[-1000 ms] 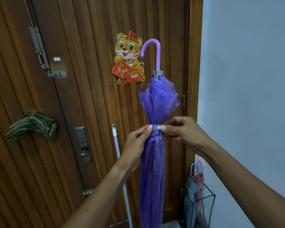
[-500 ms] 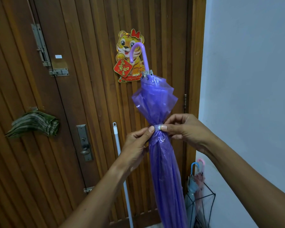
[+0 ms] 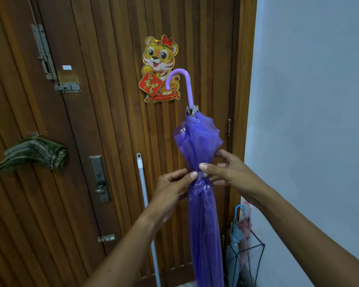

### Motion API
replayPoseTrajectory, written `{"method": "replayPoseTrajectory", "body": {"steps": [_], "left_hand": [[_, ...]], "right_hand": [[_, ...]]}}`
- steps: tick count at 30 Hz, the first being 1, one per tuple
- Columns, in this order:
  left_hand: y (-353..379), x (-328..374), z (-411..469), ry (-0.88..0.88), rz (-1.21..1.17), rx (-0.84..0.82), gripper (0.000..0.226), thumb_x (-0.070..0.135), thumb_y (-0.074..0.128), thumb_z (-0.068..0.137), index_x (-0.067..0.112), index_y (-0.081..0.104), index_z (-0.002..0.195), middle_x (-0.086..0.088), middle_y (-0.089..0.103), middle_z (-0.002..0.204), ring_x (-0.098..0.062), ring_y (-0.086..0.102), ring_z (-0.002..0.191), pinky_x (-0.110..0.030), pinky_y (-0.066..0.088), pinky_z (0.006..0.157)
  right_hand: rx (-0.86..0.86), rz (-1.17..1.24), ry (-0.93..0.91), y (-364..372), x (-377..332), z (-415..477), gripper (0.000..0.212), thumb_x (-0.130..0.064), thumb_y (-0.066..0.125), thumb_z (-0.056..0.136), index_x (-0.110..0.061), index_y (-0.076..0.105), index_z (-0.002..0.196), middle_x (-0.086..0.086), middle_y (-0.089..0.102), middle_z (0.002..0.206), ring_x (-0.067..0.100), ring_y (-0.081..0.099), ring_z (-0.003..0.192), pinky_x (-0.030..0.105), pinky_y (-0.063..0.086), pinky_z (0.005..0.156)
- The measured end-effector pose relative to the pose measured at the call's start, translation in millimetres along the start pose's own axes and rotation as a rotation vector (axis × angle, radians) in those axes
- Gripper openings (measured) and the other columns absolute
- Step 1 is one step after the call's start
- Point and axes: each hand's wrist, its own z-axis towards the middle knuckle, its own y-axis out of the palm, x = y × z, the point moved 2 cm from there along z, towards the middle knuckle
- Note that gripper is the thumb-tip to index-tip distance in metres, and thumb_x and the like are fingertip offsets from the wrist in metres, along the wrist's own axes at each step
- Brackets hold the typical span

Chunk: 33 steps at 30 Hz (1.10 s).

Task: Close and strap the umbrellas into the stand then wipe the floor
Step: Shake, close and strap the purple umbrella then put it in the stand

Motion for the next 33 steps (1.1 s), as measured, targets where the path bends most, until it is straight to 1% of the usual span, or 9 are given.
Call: {"method": "replayPoseTrajectory", "body": {"steps": [3,6,8,11,14,16,20,25,33], "left_hand": [[-1.5,-17.7,-2.1,-0.027,0.058,-0.045,0.03,0.02,0.071,0.09,0.008,0.07,0.118,-0.009,0.074,0.112,-0.023,0.071,0.103,-0.034,0.056,0.087],[-9.2,-23.1,5.5,-0.083,0.072,-0.075,0.025,0.019,0.067,0.093,0.009,0.071,0.115,0.002,0.075,0.097,-0.008,0.071,0.085,-0.02,0.052,0.074],[-14.6,-18.5,17.1,-0.118,0.061,-0.102,0.03,0.024,0.069,0.091,0.02,0.07,0.121,0.001,0.075,0.11,-0.015,0.071,0.102,-0.028,0.051,0.084],[-22.7,-11.1,46.9,-0.113,0.072,-0.17,0.036,0.032,0.067,0.092,0.026,0.065,0.128,-0.002,0.072,0.12,-0.018,0.069,0.108,-0.036,0.049,0.092],[-23.5,-14.6,81.7,-0.067,0.102,-0.172,0.036,0.03,0.066,0.092,0.02,0.064,0.127,-0.004,0.074,0.116,-0.021,0.072,0.102,-0.033,0.053,0.084],[-22.7,-24.5,106.5,-0.05,0.074,-0.154,0.032,0.022,0.067,0.092,0.014,0.066,0.123,-0.008,0.074,0.115,-0.025,0.072,0.104,-0.031,0.058,0.081],[-18.4,-46.1,157.1,-0.061,0.025,-0.181,0.033,0.011,0.065,0.093,0.002,0.064,0.125,-0.016,0.071,0.12,-0.032,0.068,0.111,-0.04,0.057,0.093],[-12.1,-85.9,212.3,-0.082,-0.021,-0.219,0.027,0.008,0.067,0.091,0.007,0.068,0.117,-0.009,0.075,0.113,-0.023,0.072,0.103,-0.026,0.059,0.081],[24.3,-161.1,287.6,-0.199,0.046,-0.354,0.027,0.009,0.072,0.088,0.012,0.071,0.115,-0.008,0.075,0.111,-0.02,0.071,0.1,-0.034,0.056,0.09]], "right_hand": [[0.022,-0.001,0.012,-0.2,15.3,-2.8,0.047,-0.026,0.079,0.082,-0.025,0.057,0.124,-0.007,0.078,0.091,0.008,0.076,0.081,0.016,0.054,0.063],[0.035,-0.047,0.029,-5.8,26.6,3.6,0.03,-0.021,0.081,0.081,-0.02,0.066,0.108,-0.014,0.076,0.081,0.0,0.072,0.073,0.01,0.05,0.059],[0.057,-0.068,0.039,-10.8,30.9,10.2,0.027,-0.018,0.081,0.08,-0.02,0.068,0.103,-0.018,0.075,0.079,-0.005,0.069,0.072,0.008,0.049,0.058],[0.104,-0.098,0.036,-21.5,42.7,29.4,0.028,-0.015,0.082,0.08,-0.016,0.07,0.106,-0.011,0.077,0.091,0.0,0.072,0.085,0.015,0.051,0.068],[0.138,-0.146,0.004,-31.2,54.2,52.3,0.034,-0.01,0.082,0.08,-0.013,0.07,0.112,-0.001,0.077,0.104,0.011,0.073,0.099,0.023,0.057,0.079],[0.162,-0.19,-0.009,-39.2,61.2,66.1,0.041,-0.005,0.081,0.079,-0.013,0.067,0.117,-0.001,0.076,0.107,0.009,0.072,0.101,0.019,0.056,0.082],[0.19,-0.257,-0.005,-58.1,69.1,90.9,0.055,-0.013,0.083,0.081,-0.02,0.059,0.13,-0.006,0.073,0.115,0.006,0.07,0.104,0.018,0.055,0.082],[0.358,-0.295,0.001,-82.3,89.4,116.7,0.043,-0.002,0.075,0.086,-0.015,0.062,0.124,-0.008,0.073,0.104,-0.005,0.069,0.086,0.011,0.052,0.07],[0.552,-0.349,0.102,-146.5,152.6,132.7,0.038,0.003,0.076,0.083,-0.013,0.067,0.116,-0.01,0.072,0.095,-0.002,0.066,0.085,0.016,0.052,0.076]]}}
